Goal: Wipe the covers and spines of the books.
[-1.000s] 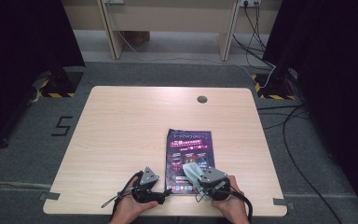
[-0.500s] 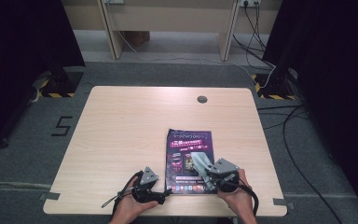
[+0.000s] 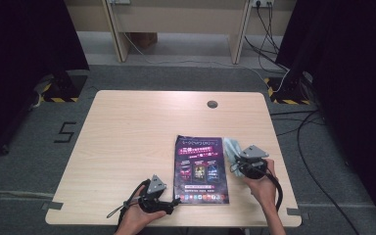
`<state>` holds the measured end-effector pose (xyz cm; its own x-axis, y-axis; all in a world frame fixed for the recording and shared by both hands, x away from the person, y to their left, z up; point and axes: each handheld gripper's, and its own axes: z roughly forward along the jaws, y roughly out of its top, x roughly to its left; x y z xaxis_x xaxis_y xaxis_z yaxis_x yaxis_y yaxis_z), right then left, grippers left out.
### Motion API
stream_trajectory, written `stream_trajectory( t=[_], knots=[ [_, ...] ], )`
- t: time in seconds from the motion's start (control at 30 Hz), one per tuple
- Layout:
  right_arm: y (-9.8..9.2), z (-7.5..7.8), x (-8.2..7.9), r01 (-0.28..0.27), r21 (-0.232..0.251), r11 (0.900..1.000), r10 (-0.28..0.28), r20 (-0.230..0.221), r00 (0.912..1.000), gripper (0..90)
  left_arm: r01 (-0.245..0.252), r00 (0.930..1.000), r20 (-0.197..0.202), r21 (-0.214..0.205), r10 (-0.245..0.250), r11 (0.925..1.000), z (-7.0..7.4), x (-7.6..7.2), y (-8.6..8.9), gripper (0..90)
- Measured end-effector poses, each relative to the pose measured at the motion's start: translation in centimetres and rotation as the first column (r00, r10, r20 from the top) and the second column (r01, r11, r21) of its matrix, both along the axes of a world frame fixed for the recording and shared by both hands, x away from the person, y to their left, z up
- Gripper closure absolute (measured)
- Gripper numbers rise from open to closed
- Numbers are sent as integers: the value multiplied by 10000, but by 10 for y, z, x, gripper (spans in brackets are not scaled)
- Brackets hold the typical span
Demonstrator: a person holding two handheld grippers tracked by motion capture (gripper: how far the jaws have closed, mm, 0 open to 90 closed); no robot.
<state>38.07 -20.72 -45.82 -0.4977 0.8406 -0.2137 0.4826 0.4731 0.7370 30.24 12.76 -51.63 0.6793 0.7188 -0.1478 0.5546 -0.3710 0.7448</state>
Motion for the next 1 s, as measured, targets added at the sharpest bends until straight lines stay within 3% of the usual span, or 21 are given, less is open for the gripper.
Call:
stream_trajectory(
  t=[0.1,0.37,0.6,1.0],
  knots=[
    [-10,-4,11,592,120,9982,-588,-267,9979,816,14,10000,1,-10,-14,10000,0,0,0,246],
    [-35,-11,25,1446,190,9893,-1431,-650,9876,812,31,10000,11,16,-31,10000,0,0,0,246],
    [-45,-17,30,1797,5,9837,-1791,-814,9805,814,39,10000,16,15,-39,10000,0,0,0,244],
    [-54,-32,36,2064,-1109,9722,-2187,-1140,9691,740,51,10000,25,16,-51,10000,0,1,0,243]
  ],
)
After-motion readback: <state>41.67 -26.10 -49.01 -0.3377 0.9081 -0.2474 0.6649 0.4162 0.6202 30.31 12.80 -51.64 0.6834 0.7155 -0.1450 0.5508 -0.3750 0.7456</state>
